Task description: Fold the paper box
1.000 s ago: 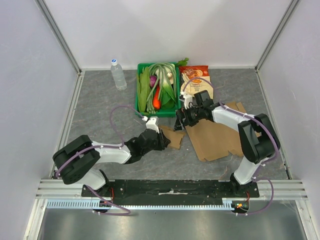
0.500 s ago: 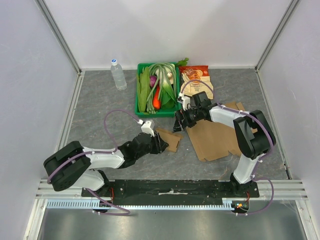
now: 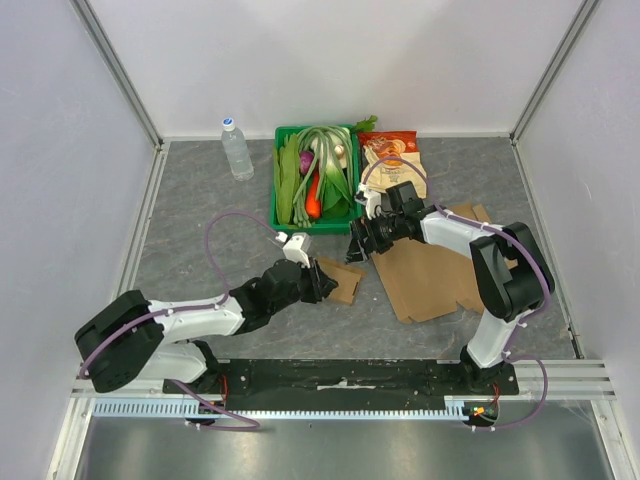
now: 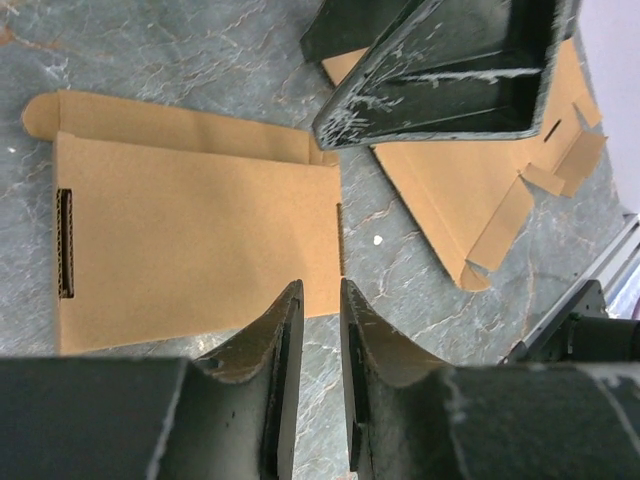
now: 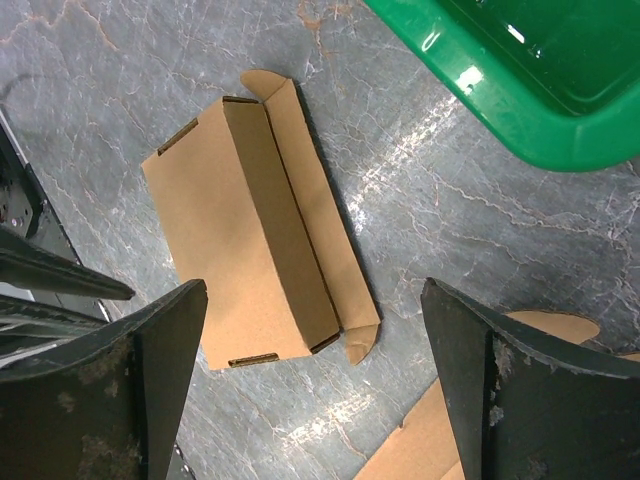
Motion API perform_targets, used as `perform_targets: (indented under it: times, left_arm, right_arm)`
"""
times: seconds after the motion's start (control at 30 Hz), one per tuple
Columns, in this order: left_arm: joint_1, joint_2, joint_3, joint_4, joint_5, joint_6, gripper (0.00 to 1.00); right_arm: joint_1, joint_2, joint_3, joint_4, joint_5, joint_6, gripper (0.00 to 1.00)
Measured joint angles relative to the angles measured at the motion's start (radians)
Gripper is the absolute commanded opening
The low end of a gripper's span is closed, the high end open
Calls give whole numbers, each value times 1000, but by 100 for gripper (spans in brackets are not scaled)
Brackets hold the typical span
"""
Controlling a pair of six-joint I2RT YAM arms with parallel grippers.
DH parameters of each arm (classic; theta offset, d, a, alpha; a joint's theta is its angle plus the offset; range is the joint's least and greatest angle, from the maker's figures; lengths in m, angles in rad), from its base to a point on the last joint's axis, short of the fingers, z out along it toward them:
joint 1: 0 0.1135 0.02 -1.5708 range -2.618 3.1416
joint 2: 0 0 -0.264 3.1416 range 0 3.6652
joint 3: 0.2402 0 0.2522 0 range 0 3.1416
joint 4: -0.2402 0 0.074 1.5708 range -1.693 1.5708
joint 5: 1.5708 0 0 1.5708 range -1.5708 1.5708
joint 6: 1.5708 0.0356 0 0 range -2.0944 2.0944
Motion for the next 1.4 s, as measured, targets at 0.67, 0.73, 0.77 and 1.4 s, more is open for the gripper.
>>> perform_targets:
  times: [0.67,0.73,0.77,1.4]
  left_arm:
    - [6,100,-23,0,-11,-6,22]
    - [6,100,-31,14,-12,-9,22]
    - [6,99,-35,21,-12,-13,21]
    - [6,82,-96,93,-18,-81,20]
  right_arm:
    - [0,-2,0,0,8,0,95]
    - [0,-2,0,0,8,0,95]
    - [0,-2,0,0,8,0,96]
    - [18,60,-19,34,-77,7,98]
